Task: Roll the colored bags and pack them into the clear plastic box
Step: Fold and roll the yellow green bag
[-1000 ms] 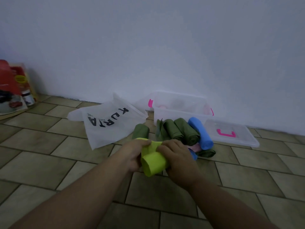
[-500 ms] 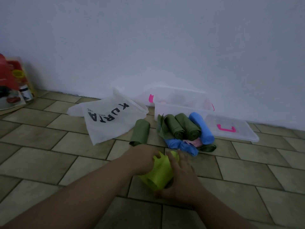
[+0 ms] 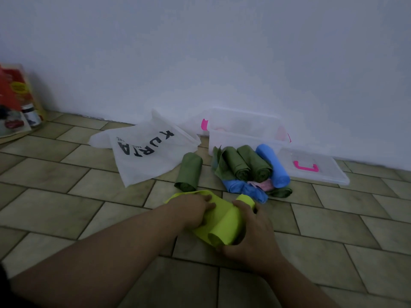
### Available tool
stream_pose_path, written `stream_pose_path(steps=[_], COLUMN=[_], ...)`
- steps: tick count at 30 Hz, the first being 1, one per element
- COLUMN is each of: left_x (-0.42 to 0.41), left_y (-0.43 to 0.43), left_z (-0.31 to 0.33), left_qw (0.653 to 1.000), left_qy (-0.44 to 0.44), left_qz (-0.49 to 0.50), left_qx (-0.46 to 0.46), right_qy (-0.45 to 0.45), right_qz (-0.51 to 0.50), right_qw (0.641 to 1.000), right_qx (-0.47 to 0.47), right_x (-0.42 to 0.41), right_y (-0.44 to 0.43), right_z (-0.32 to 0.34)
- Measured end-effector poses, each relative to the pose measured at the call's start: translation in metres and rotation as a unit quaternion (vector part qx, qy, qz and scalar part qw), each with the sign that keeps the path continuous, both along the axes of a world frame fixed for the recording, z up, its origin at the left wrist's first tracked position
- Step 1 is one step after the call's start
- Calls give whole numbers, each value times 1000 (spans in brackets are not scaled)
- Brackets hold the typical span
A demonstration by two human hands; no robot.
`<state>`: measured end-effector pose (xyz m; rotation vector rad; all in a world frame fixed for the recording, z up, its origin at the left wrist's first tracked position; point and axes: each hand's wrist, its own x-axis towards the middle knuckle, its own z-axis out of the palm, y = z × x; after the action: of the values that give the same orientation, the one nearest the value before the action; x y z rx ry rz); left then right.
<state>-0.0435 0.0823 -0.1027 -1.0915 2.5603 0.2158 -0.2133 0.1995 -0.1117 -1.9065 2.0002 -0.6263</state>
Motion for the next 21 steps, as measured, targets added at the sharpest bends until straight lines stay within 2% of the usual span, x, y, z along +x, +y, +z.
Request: stream_pose_path(steps=[4,8,14,17,21], left_x=[1,1,-2,-2,-3], left_y=[-2,-1,0,0,-1], left_z=[-2,-3,-1,2,3], left_qw=[1000,1000,1000,1000,999], left_qy=[-6,-2,-15,-16,-32], left_qz=[-6,-7,-7,-4,-3], left_qx=[-1,-1,-4,0,6], right_qy=[86,148,291,311,325], right_qz=[-8,2,162,250,274], right_qw=[991,982,935,913,897], right_qx=[103,116,119,84,121], right_x=[1,2,-15,-12,-6], right_y=[4,6,-11,-21,-31], right_z=[-3,-1,31,43,54])
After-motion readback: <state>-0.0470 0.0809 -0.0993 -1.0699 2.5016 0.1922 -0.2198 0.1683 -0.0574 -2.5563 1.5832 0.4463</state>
